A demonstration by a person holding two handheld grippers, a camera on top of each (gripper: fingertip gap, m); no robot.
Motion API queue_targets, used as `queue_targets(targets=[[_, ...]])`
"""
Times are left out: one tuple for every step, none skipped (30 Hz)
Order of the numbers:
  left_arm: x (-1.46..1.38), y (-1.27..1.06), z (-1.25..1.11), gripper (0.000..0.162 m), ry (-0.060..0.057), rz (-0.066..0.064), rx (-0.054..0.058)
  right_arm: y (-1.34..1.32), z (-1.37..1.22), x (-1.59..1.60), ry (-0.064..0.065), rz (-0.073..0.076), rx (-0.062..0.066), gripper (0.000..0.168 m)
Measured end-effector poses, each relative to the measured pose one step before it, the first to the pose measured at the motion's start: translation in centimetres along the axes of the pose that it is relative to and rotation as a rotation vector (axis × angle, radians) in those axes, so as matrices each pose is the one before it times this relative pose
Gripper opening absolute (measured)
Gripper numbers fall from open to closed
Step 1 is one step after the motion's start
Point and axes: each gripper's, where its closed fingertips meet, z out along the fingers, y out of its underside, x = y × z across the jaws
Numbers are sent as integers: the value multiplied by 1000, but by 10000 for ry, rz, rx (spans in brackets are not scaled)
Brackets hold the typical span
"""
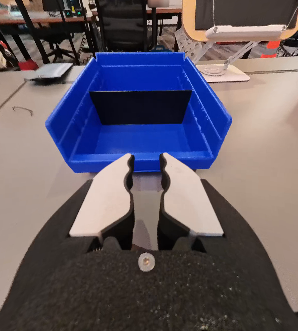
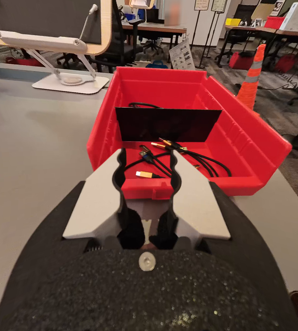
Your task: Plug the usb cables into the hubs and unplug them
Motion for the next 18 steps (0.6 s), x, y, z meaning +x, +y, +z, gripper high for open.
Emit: queue_targets(targets=[[18, -202, -57, 27, 0, 173, 45, 84, 58, 248, 19, 98, -1, 47], [98, -224, -190, 27, -15, 131, 110, 250, 14, 169, -48, 172, -96, 47], [112, -189, -242, 27, -52, 88, 135, 338, -33, 160, -52, 193, -165, 47], [219, -123, -213, 27, -7, 12, 100, 247, -127, 180, -29, 148, -125, 47], [393, -97, -131, 27, 103, -46, 61, 92, -196, 206, 12, 75, -31, 47], [441, -153, -52, 27, 133, -49, 65, -22, -228, 236, 76, 24, 31, 47], [440, -195, 30, 27, 133, 17, 74, -66, -203, 200, 62, -24, 62, 46], [421, -108, 121, 27, 118, 121, 28, -60, -145, 134, 52, -34, 42, 46], [327, 18, 175, 27, 45, 221, -31, -44, -67, 106, 41, -21, 9, 46], [212, 70, 192, 27, -29, 274, -57, -65, -42, 22, 18, -7, 13, 46], [183, 50, 178, 27, -28, 271, -44, -119, -87, -127, -48, 28, 16, 46], [227, -5, 148, 27, 12, 229, -11, -267, -168, -509, -219, 39, 81, 46], [232, -76, 106, 27, 32, 176, 27, -439, -215, -1040, -477, -17, 175, 45], [238, -125, 70, 27, 45, 145, 62, -353, -100, -1577, -722, -105, 146, 43], [263, -148, 48, 27, 64, 135, 86, 7, 197, -1652, -680, -189, -50, 44], [283, -143, 34, 29, 67, 131, 99, 400, 499, -1117, -276, -240, -255, 49], [265, -178, -4, 31, 53, 127, 117, 561, 726, -765, 6, -252, -306, 54], [202, -281, -37, 33, -14, 91, 165, 484, 844, -1067, -130, -150, -242, 57]])
